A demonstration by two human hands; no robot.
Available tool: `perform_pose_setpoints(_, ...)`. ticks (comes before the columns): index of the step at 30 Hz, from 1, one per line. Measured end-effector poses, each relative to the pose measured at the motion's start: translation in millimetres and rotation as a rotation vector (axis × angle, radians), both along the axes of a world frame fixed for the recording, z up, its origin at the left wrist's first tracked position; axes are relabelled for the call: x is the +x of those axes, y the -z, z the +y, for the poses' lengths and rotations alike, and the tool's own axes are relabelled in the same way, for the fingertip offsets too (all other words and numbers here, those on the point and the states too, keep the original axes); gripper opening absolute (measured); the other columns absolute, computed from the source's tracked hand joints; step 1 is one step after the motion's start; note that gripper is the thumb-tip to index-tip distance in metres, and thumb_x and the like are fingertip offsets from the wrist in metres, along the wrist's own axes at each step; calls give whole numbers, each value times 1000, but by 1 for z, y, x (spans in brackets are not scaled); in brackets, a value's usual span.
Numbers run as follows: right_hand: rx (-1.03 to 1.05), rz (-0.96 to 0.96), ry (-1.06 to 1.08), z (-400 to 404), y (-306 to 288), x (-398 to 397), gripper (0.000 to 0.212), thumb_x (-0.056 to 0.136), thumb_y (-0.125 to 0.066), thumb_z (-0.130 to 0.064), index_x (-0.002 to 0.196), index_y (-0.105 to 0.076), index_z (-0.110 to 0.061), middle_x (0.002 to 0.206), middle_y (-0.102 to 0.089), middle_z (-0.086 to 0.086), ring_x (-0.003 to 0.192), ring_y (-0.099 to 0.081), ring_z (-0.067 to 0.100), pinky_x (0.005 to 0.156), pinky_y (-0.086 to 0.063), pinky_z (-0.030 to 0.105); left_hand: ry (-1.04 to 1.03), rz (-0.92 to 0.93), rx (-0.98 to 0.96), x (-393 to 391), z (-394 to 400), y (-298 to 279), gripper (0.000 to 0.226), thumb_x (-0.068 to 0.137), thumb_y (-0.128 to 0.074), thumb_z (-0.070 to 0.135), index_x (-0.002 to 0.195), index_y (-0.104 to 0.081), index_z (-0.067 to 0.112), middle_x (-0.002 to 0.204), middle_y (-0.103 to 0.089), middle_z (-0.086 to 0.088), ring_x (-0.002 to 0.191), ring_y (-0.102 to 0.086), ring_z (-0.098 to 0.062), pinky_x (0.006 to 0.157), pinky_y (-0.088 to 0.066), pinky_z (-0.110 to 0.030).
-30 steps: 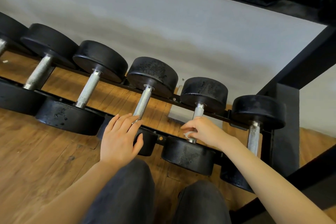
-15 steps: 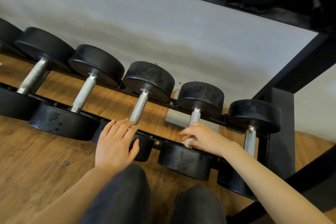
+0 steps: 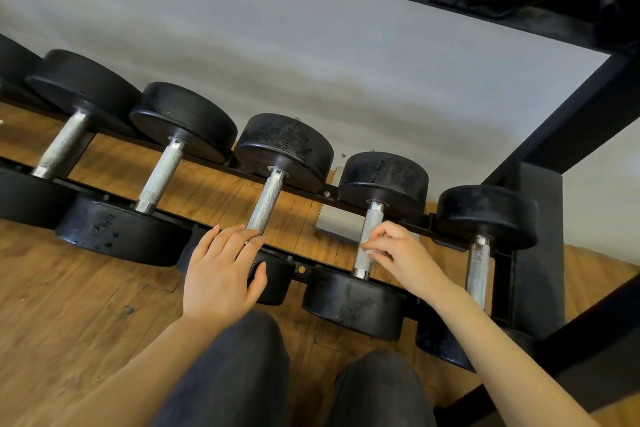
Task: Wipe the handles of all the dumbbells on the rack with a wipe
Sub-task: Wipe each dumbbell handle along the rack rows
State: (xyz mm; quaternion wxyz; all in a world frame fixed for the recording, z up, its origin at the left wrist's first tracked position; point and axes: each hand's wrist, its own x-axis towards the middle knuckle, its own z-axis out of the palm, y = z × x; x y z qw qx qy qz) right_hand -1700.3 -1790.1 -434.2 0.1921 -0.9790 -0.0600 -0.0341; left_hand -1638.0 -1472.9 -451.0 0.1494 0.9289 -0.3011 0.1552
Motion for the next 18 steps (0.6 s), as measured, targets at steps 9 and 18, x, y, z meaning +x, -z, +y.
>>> perform_pose_setpoints(9,-94,-31,-141,-9,-1,-4,19,87,-67,-16,106,-72,-18,107,-56,-7,101,-47,1,86,-41,11,-22,31,31,-1,-1,0,43,90,-43,38,116,-69,17,118,-68,-2,119,-58,-23,112,-32,-46)
perform_pose_setpoints(18,-8,83,-219,-6,2,-8,20,87,-66,-20,106,-73,-19,107,-56,-8,103,-52,4,92,-45,18,-30,15,28,0,-1,1,42,89,-44,38,116,-69,17,117,-67,-2,118,-58,-23,111,-34,-46)
